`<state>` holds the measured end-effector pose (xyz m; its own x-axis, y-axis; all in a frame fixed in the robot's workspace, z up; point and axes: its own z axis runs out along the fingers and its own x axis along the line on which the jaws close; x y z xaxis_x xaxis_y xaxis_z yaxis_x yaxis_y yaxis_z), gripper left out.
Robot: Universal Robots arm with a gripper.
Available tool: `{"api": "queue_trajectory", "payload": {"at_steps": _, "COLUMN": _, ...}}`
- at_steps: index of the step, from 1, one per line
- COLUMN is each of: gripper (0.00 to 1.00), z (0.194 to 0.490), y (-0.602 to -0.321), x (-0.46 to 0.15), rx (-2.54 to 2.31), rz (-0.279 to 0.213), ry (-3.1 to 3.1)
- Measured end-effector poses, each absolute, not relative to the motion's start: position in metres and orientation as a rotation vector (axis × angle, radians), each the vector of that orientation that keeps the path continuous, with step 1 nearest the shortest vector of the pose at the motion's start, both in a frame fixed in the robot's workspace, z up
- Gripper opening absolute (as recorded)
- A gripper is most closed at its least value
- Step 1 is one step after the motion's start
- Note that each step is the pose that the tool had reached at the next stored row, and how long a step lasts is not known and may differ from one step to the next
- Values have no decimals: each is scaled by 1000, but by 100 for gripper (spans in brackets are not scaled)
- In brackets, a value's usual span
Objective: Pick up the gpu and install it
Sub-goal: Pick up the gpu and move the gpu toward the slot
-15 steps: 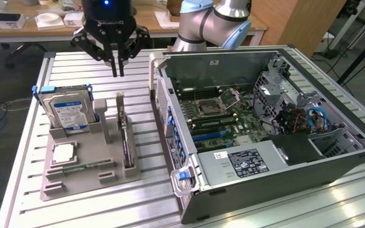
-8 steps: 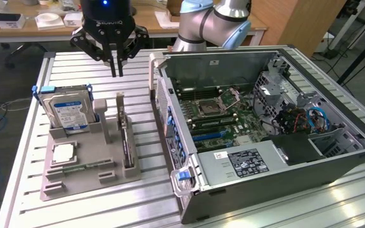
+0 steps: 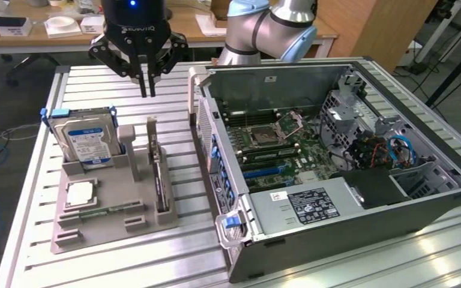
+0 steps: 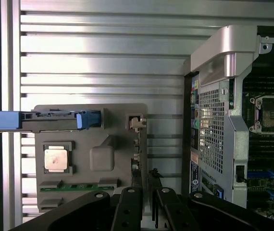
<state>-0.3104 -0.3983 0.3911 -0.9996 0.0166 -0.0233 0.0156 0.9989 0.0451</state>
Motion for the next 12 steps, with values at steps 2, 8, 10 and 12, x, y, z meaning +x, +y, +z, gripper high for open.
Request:
{"api": "queue_trajectory", "payload": {"at_steps": 2, "gripper": 21, "z": 391, "y": -398, "x": -310, "rx": 25, "rz": 70, "ry": 3117}}
{"api": "queue_trajectory", "payload": {"at_steps": 8, "gripper": 45, "z": 391, "y": -398, "x": -310, "rx": 25, "rz": 70, "ry": 3117}}
{"api": "queue_trajectory", "payload": {"at_steps": 10, "gripper": 51, "z": 391, "y": -398, "x": -310, "rx": 25, "rz": 70, "ry": 3117}}
{"api": "queue_trajectory", "payload": {"at_steps": 12, "gripper": 51, "z": 391, "y": -398, "x": -310, "rx": 25, "rz": 70, "ry": 3117}}
